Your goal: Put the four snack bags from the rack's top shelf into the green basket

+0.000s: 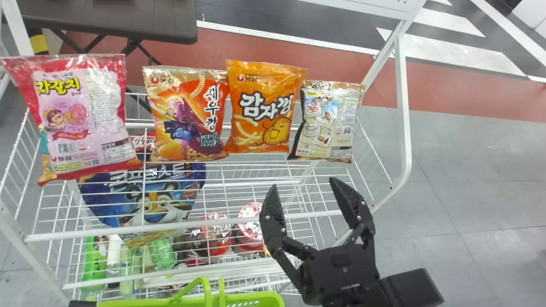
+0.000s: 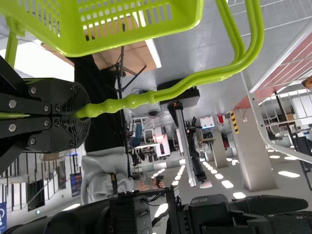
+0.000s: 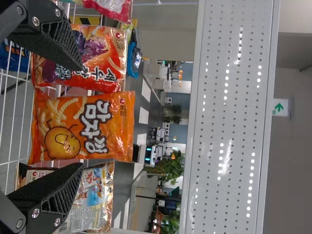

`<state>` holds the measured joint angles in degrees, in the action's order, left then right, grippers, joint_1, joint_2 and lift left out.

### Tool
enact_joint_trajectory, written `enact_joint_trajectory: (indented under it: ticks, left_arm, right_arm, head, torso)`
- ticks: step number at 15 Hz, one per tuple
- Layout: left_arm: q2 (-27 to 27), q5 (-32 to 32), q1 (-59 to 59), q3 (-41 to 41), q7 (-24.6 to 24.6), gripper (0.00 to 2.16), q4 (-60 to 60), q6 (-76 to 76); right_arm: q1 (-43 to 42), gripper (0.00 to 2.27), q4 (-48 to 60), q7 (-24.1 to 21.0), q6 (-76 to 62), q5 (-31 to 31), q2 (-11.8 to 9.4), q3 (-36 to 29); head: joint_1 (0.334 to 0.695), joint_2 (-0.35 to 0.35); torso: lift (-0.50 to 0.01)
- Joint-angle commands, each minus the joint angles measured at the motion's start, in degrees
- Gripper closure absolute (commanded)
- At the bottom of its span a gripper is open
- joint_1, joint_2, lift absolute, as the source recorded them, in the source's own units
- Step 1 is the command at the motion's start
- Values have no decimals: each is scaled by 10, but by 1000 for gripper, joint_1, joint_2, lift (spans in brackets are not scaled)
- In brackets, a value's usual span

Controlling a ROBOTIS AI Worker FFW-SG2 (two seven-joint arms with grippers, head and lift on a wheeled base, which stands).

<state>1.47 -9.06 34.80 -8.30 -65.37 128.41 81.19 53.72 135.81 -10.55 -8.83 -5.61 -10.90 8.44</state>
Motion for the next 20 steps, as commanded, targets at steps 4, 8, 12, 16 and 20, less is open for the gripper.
enact_joint_trajectory:
  ticks: [4, 8, 12, 16, 20]
  left_arm:
    - [-1, -1, 0, -1, 0, 2145, -1, 0]
    - [0, -1, 0, -5, -1, 2145, -1, -2]
    - [3, 0, 1, -15, 2, 2145, -2, -4]
    - [7, 4, -7, -19, 1, 2145, -3, -4]
    - [10, 3, -8, -20, 0, 2145, -3, -4]
  right_arm:
    - [-3, 120, -4, 0, -2, 3, 0, 0]
    - [-3, 120, -4, 0, -7, 3, -1, 0]
    - [-50, 120, -20, 5, 19, 19, 0, 5]
    - [-217, 120, -84, 55, 156, 96, 8, 55]
    - [-387, 124, -206, 68, 209, 88, 25, 152]
  head:
    - [695, -350]
    - [695, -350]
    - [695, -350]
    - [695, -350]
    - [695, -312]
  torso:
    - [0]
    - [0]
    - [0]
    - [0]
    - [0]
